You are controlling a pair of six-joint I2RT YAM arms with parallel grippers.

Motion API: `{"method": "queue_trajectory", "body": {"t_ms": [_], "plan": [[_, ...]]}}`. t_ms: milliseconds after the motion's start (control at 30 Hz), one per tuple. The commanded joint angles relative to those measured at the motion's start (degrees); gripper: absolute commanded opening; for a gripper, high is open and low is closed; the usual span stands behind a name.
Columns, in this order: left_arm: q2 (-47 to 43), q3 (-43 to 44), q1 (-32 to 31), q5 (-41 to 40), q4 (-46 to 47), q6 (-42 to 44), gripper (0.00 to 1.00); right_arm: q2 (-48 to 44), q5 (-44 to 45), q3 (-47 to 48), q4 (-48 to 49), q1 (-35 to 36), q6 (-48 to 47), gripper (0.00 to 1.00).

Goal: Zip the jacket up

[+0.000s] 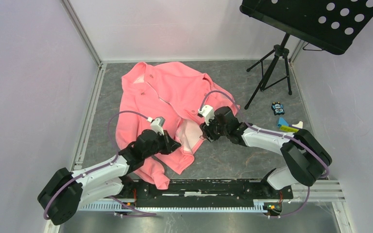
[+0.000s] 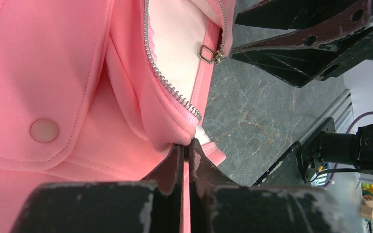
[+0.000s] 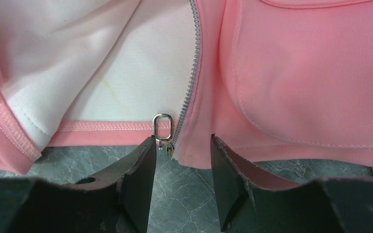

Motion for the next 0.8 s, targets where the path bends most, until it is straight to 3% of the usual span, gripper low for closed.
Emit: {"method": "queue_trajectory", "body": {"t_ms": [0,333,500,767], "plan": [[1.66,2.41,-0.04,2.08,3.28,-0.91,0.04,0.31,1.92,-1.71,4.33,0.32,1.10,0.47],[1.53,2.24,-0.04,2.03,3.19,-1.40,0.04,-3.03,4.49,-3.50,2.64,0.06,3.88,0.45],[3.45,2.58,-0.04,2.58,4.53,-1.49,0.03,-1.19,4.18,-2.85,2.64,-0.92,3.88,0.36],[4.58,2.68,-0.04,3.22,4.92,-1.75,0.02,4.69,3.24,-1.02,5.34,-0.92,3.88,0.47]]}}
